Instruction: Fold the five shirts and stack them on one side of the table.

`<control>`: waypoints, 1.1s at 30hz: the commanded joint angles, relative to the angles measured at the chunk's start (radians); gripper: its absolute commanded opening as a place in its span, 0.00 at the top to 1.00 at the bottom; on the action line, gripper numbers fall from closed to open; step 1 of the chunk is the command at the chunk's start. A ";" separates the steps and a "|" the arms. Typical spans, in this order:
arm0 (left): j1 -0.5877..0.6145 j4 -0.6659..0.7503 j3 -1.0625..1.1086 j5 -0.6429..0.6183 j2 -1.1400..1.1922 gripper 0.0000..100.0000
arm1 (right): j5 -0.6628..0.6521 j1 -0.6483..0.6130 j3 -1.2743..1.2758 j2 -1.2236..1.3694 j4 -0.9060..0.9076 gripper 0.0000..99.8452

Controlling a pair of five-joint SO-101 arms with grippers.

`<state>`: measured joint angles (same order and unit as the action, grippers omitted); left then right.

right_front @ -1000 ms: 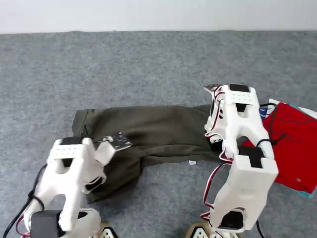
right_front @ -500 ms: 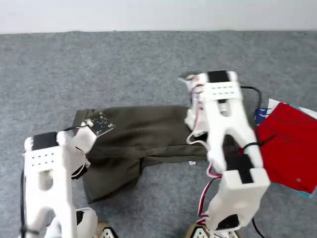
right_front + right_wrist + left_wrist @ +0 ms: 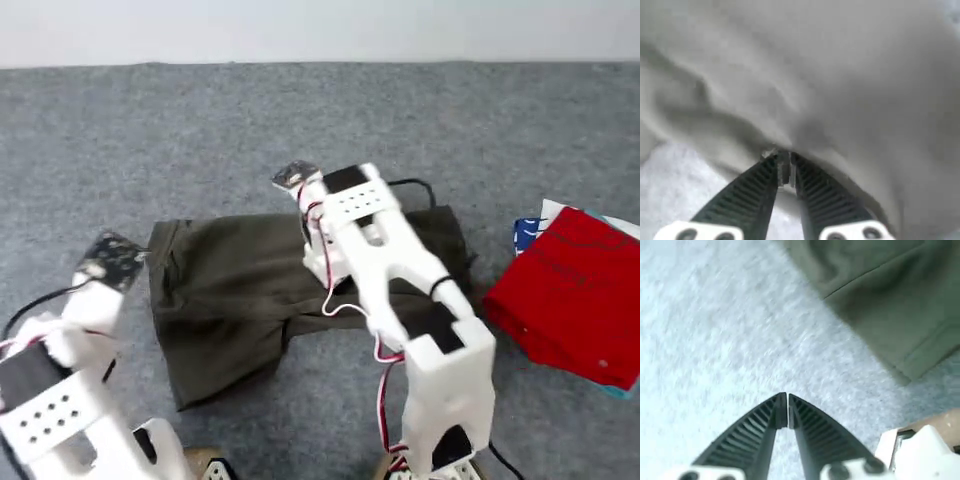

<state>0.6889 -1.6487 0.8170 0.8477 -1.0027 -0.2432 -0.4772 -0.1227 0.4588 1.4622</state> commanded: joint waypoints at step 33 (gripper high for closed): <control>0.477 0.080 0.019 0.002 -0.034 0.99 | -0.120 0.257 -0.061 0.088 -0.378 0.99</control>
<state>1.1600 -1.5781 0.8876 0.8477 -1.0211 -0.3030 -0.2793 -0.1320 0.5247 1.1416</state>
